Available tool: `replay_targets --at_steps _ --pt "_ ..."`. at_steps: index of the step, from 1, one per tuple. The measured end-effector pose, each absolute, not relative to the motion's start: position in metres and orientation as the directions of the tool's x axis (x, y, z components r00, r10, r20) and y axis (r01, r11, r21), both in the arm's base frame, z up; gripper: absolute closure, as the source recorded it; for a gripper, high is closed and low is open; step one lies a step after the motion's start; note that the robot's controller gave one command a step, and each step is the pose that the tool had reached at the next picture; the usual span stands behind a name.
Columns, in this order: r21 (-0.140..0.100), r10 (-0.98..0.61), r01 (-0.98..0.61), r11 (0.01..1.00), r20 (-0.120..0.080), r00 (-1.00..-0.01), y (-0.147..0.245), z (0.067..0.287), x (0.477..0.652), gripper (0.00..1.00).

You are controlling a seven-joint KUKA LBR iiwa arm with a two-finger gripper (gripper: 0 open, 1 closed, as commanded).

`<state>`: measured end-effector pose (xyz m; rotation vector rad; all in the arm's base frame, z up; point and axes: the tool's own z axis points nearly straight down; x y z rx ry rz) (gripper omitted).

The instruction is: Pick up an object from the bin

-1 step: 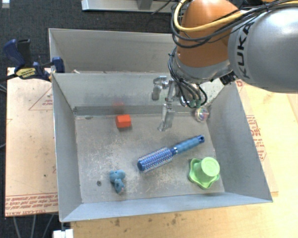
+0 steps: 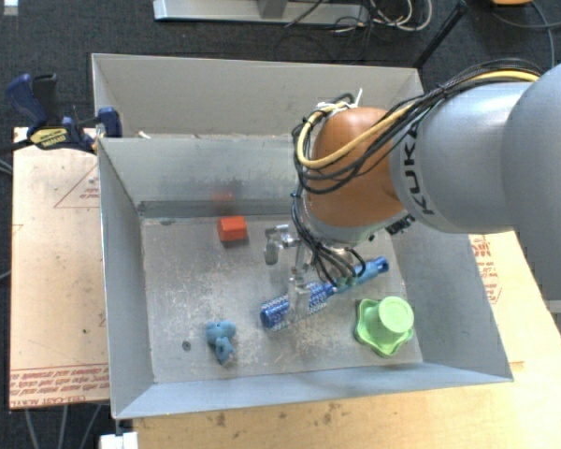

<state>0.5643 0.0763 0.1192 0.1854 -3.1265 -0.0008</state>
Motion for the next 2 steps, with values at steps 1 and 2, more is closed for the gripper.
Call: replay_targets --at_steps 1,2 --pt "0.001 -0.053 -0.053 0.999 0.009 -0.999 0.0567 0.0664 0.4997 0.00" --pt "0.002 -0.052 -0.052 0.999 0.001 -0.999 0.0575 0.0692 0.5034 1.00"
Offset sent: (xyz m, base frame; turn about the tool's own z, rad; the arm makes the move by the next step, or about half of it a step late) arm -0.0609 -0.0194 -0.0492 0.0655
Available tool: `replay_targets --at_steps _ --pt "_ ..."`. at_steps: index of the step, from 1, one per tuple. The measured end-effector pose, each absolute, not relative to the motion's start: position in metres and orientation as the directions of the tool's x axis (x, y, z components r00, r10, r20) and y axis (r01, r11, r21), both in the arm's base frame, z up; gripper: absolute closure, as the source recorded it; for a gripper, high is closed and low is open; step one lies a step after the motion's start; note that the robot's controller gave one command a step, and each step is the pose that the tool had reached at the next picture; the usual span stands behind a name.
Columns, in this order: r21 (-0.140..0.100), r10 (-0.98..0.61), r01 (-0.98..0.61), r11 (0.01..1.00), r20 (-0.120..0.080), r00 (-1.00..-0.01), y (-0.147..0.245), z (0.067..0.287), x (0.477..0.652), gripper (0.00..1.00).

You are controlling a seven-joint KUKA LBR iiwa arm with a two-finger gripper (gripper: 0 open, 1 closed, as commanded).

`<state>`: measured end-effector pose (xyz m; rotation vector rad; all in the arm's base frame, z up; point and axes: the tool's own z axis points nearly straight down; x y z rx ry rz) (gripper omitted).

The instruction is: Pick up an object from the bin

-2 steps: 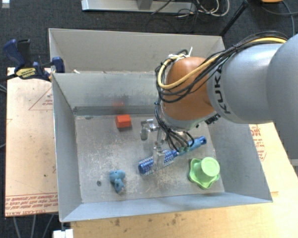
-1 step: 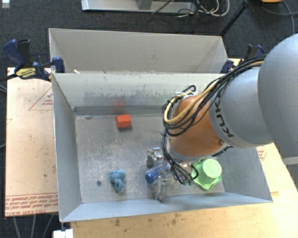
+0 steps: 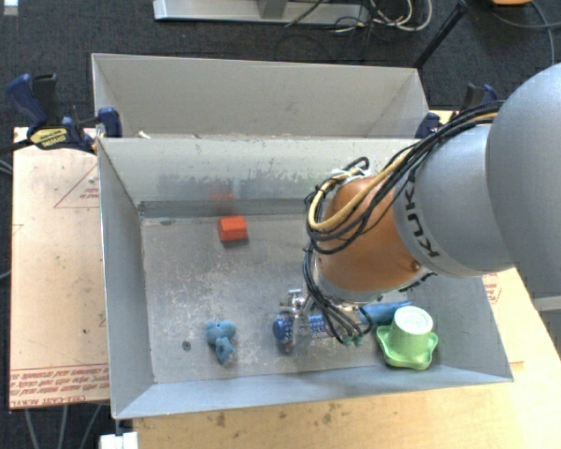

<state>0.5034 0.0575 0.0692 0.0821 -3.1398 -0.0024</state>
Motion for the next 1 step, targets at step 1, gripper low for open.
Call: replay_targets --at_steps 1 --pt "0.002 -0.044 -0.044 0.999 -0.012 -0.999 0.0667 0.2554 0.5608 1.00"
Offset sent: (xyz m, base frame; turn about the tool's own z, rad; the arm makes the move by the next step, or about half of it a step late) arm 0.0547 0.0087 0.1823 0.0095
